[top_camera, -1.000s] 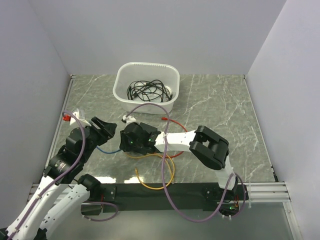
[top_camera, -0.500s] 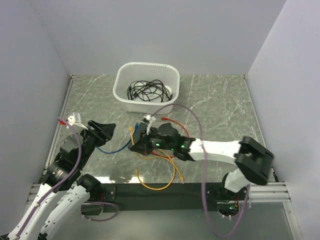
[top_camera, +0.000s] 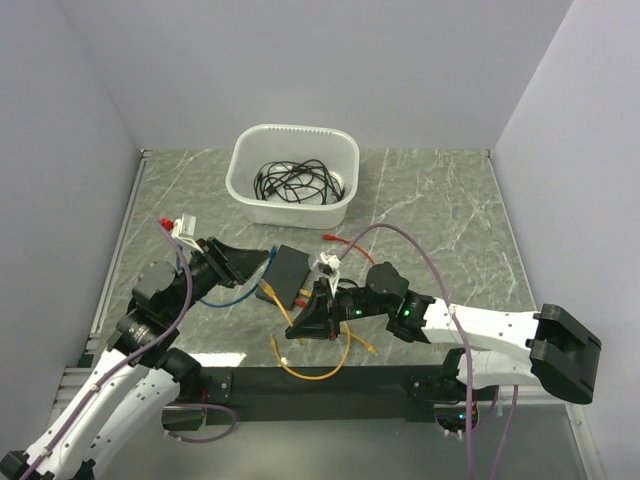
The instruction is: Insert the plug into the switch port
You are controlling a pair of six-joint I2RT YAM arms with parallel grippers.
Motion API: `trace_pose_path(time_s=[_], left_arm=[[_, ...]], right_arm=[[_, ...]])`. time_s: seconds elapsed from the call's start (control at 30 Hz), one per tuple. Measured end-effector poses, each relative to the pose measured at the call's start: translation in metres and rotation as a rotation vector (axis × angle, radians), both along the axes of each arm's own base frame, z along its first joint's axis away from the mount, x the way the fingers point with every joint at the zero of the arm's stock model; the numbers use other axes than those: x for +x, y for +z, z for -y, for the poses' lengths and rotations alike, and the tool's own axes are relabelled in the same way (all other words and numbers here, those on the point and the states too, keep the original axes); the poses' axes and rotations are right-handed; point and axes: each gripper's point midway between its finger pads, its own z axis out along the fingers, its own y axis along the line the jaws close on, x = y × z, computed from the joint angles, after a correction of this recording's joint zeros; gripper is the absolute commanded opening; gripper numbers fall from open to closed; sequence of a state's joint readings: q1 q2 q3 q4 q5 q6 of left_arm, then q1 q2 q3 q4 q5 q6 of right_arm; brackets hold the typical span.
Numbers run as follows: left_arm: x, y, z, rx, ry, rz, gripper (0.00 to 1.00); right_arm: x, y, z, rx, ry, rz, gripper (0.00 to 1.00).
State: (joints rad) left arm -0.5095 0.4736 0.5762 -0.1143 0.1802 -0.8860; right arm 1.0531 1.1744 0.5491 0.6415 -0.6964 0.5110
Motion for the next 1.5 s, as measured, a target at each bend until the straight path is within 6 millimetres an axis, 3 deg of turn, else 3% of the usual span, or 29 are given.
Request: trace_pose_path(time_s=[0.33, 1.07, 1.3, 1.5], left_arm=[[-0.011, 0.003, 0.012, -0.035, -0.097, 0.028, 0.53], [-0.021, 0.006, 0.027, -0.148, -0.197, 0.019, 0.44], [-0.024, 0.012, 0.027, -0.172, -0.211, 0.028, 0.35], [-0.025, 0.012, 0.027, -0.174, -0.212, 0.026, 0.2]], right_arm=[[-0.005, 0.023, 0.009, 0.064, 0.007, 0.067, 0.0], [0.007, 0.021, 0.002, 0.082, -0.023, 0.052, 0.0], [0.013, 0.025, -0.001, 0.105, -0.036, 0.041, 0.0], [0.013, 0.024, -0.001, 0.104, -0.036, 0.033, 0.0]])
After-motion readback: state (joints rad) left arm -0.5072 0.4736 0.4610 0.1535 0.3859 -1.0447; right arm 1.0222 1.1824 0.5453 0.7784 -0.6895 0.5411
